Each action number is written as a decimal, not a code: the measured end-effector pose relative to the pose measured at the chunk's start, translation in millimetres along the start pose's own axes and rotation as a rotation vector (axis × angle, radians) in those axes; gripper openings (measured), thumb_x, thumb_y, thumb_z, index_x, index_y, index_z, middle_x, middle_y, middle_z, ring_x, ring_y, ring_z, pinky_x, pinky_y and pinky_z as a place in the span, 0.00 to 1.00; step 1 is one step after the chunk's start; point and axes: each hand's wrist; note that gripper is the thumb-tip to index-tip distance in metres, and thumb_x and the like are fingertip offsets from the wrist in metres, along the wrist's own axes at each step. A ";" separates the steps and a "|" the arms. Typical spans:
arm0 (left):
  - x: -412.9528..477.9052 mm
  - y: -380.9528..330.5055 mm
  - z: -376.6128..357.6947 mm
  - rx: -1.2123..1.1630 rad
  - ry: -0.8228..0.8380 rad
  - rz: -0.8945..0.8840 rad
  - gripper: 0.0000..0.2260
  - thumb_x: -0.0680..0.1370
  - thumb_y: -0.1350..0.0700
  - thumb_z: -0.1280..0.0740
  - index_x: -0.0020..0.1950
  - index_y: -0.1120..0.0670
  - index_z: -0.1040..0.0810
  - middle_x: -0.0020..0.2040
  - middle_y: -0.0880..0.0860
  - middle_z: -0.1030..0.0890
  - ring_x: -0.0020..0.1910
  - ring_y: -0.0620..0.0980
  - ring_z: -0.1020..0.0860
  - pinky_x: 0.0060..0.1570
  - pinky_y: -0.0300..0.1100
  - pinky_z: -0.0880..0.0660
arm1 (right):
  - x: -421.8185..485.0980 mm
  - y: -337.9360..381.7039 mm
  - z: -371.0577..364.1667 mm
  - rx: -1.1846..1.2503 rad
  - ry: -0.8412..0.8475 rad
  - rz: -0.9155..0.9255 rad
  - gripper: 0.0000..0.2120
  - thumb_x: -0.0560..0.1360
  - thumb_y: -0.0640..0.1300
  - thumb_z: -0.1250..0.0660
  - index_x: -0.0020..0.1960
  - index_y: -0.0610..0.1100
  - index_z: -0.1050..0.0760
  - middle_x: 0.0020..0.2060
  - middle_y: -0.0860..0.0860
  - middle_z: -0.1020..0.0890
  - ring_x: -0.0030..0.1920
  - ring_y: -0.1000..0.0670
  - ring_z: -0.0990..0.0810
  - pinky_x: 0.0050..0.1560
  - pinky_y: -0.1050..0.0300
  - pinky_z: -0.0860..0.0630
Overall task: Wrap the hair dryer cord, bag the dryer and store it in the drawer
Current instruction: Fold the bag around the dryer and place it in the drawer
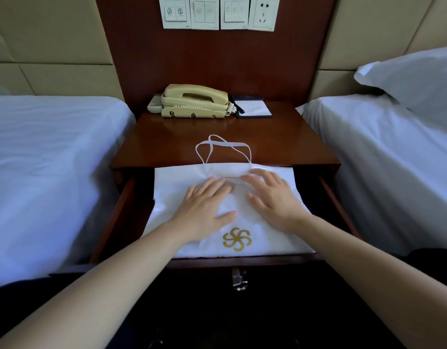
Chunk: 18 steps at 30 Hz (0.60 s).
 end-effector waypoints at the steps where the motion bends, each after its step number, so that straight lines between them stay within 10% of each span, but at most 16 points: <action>1: 3.9 1.0 -1.5 -0.026 0.023 0.026 0.44 0.64 0.30 0.62 0.77 0.47 0.48 0.79 0.46 0.51 0.77 0.46 0.55 0.72 0.49 0.53 | 2.4 0.5 -3.8 0.014 0.023 0.003 0.28 0.73 0.60 0.54 0.69 0.51 0.34 0.68 0.50 0.31 0.68 0.46 0.35 0.63 0.49 0.38; 7: 9.2 -0.6 -5.1 -0.200 0.141 0.137 0.35 0.76 0.37 0.41 0.77 0.42 0.54 0.79 0.45 0.56 0.77 0.44 0.59 0.73 0.60 0.54 | 5.3 -5.3 -17.9 0.125 0.182 -0.060 0.34 0.72 0.65 0.57 0.75 0.55 0.48 0.76 0.56 0.49 0.76 0.54 0.54 0.75 0.53 0.51; 18: 24.3 7.1 -3.5 -0.706 0.220 0.331 0.39 0.75 0.38 0.37 0.78 0.46 0.56 0.78 0.45 0.50 0.77 0.47 0.48 0.73 0.42 0.44 | 37.7 10.0 -1.6 0.158 0.451 -0.302 0.30 0.77 0.61 0.47 0.76 0.54 0.50 0.75 0.54 0.42 0.74 0.43 0.47 0.72 0.45 0.45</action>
Point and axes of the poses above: each hand's wrist, its own x-axis towards the middle knuckle, its own z-axis out of the back of the hand, y = z × x
